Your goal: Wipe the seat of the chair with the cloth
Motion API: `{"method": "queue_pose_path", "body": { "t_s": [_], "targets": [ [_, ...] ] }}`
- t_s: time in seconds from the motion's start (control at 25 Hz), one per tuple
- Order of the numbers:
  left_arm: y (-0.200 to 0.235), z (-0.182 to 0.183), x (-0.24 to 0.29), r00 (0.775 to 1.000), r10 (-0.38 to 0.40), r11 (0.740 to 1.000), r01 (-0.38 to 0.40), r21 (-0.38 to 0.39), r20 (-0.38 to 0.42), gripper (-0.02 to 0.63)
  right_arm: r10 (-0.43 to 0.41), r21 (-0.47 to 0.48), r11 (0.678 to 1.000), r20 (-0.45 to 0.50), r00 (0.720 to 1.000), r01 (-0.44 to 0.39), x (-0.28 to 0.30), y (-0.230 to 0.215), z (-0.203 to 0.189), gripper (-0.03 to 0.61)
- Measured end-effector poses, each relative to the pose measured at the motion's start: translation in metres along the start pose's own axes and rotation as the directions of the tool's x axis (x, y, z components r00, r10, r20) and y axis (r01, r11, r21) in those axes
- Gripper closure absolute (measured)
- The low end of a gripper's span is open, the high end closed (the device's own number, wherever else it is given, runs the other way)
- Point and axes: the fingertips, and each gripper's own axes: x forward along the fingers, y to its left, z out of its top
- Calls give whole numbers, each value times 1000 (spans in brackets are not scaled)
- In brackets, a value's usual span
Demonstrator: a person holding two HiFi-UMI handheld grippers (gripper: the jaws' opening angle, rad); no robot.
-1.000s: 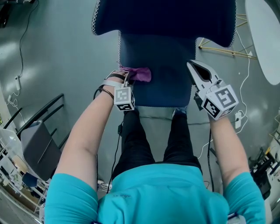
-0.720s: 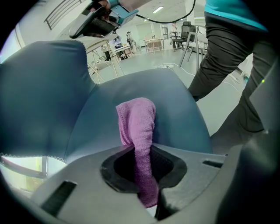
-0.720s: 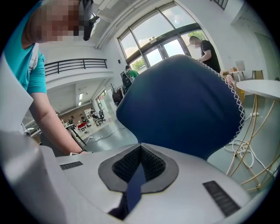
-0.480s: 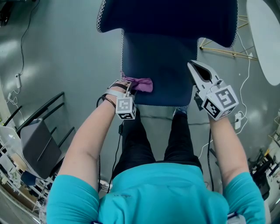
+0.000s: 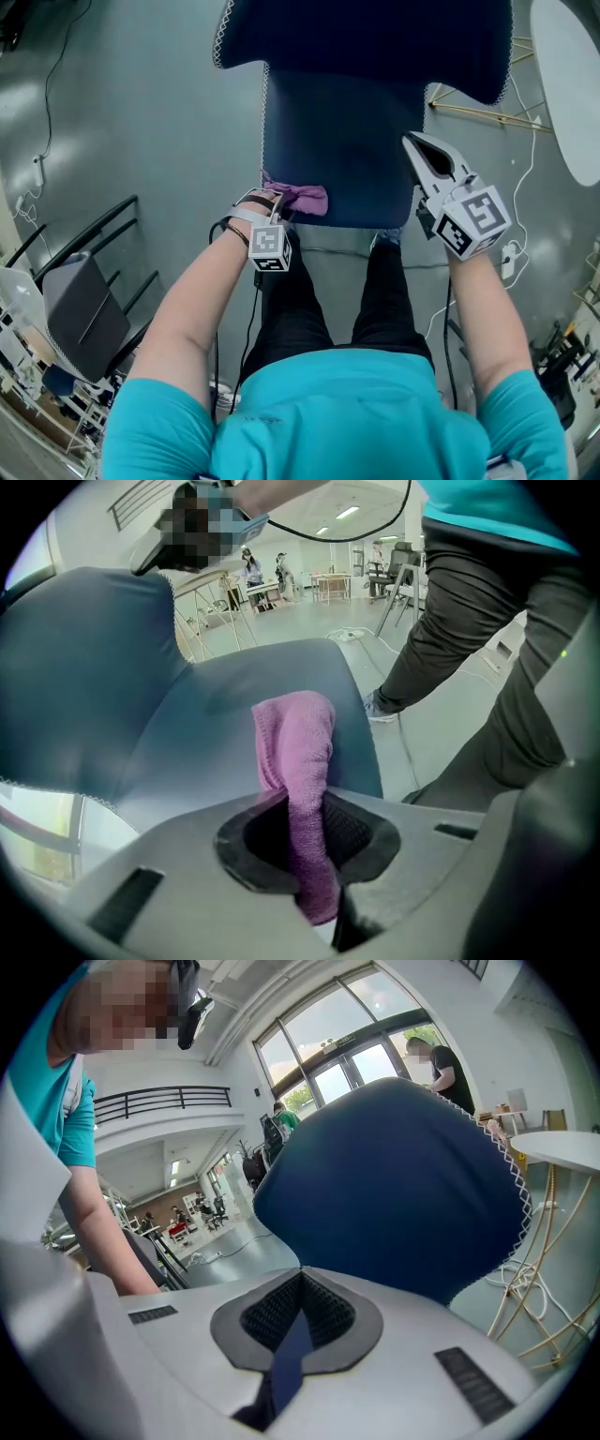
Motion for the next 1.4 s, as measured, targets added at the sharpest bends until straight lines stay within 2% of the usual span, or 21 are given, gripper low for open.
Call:
{"method": "queue_pose_path", "body": {
  "t_s": [0.48, 0.72, 0.8, 0.92, 1.08, 1.24, 1.4],
  "targets": [
    [-56, 6, -12, 995, -94, 995, 95, -30, 34, 563, 2, 2, 1000, 6, 1000, -2, 4, -4, 5, 581],
    [-111, 10, -15, 971, -238, 971, 237, 36, 15, 563, -1, 8, 1000, 10, 1000, 1, 2, -11, 3, 581],
    [-112, 18, -19, 973, -229, 973, 228, 27, 29, 563, -1, 10, 1000, 14, 1000, 1, -1, -15, 4, 581],
    [-71, 42, -25, 986, -142, 989, 144, -16, 90, 561, -12, 16, 1000, 24, 1000, 11, -6, -24, 4, 581],
    [27, 78, -22, 989, 12, 998, -4, -60, 147, 561, -35, 33, 999, 33, 999, 34, -17, -37, 3, 581],
    [136, 103, -11, 976, 155, 987, -148, -57, 155, 561, -48, 46, 998, 39, 998, 46, -28, -49, 3, 581],
    [219, 121, 3, 959, 245, 969, -244, -23, 141, 561, -66, 66, 996, 44, 997, 63, -38, -68, -2, 583]
  ]
}}
